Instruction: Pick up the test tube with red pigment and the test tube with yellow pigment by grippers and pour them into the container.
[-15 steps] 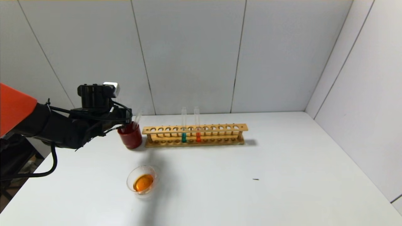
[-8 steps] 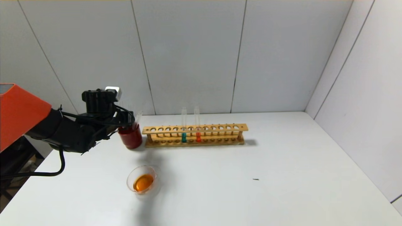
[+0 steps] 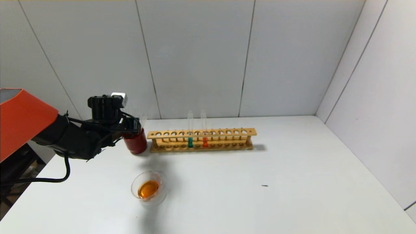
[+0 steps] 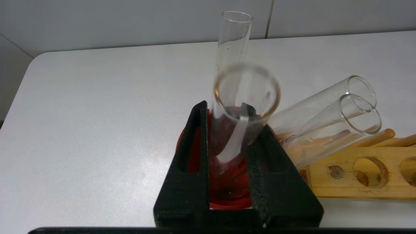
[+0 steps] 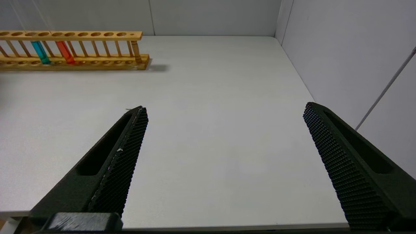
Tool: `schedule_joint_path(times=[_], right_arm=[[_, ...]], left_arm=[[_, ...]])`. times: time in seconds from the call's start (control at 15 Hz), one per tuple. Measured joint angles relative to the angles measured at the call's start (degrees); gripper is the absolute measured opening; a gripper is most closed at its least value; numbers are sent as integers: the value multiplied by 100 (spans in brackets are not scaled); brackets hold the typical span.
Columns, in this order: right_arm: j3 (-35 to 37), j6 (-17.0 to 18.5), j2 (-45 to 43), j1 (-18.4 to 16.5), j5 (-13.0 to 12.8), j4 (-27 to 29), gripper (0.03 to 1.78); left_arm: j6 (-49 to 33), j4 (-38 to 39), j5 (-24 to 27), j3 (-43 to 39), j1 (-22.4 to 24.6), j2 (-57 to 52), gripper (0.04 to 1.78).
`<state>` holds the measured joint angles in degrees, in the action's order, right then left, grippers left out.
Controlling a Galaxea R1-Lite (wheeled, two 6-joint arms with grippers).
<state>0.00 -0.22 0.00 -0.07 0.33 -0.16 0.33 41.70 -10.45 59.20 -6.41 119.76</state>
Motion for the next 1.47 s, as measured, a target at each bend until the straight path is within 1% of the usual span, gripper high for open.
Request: schedule_joint_path(times=[0.13,0.27,0.47,0.6,0.67,0.8,1.47], right_arm=[[0,0,0,2,0,0,175],[0,-2,0,0,-2,0,175],[0,-2,0,-2,-2,0,175],[0,0,0,-2,-2,0,175],[0,-2,0,-2,-2,0,175],[0,-2,0,-2,0,0,175],[0,-2,0,-2,0,0,175]], left_arm=[[11,5,-2,11,0,-2,57],[9,0,-10,20,0,-28,87],[20,-34,-11,0,-2,-133,138],[41,-76,-11,-11,0,-256,160],[49,-96,-11,-13,0,-322,167],[52,-150,-10,-38,0,-452,175],[61,-351,-13,-121,0,-914,175]])
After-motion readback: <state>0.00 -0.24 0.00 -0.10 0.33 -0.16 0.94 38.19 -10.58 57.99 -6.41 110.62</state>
